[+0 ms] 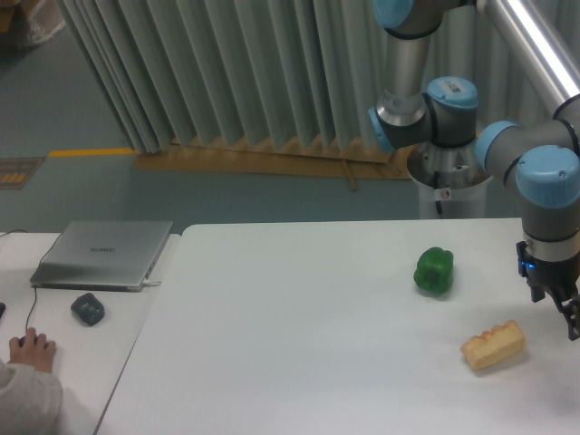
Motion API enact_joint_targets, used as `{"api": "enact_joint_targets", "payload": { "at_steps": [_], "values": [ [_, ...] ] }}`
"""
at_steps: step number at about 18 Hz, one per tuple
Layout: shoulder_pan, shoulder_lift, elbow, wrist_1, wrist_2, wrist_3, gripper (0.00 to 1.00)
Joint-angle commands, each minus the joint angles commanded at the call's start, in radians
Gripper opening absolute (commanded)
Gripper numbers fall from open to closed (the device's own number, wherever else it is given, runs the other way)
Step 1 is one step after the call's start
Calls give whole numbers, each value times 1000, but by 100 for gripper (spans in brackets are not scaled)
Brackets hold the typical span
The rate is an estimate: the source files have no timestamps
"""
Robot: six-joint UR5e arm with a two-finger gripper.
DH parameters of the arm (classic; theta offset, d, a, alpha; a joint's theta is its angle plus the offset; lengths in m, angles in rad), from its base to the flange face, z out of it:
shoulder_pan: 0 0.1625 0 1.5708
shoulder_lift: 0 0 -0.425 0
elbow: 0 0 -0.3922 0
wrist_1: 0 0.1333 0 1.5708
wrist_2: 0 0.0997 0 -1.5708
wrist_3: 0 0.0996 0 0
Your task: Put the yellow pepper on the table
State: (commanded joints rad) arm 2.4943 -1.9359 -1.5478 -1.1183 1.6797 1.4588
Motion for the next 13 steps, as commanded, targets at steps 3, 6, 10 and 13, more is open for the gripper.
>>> {"api": "enact_joint_targets", "payload": {
  "at_steps": [3,6,10,13],
  "values": [
    [0,2,5,-2,0,-2,100],
    [17,0,-3,5,5,-20,100],
    [60,11,-3,20,5,-6,100],
    [83,11,0,23,6,-5,100]
  ]
}}
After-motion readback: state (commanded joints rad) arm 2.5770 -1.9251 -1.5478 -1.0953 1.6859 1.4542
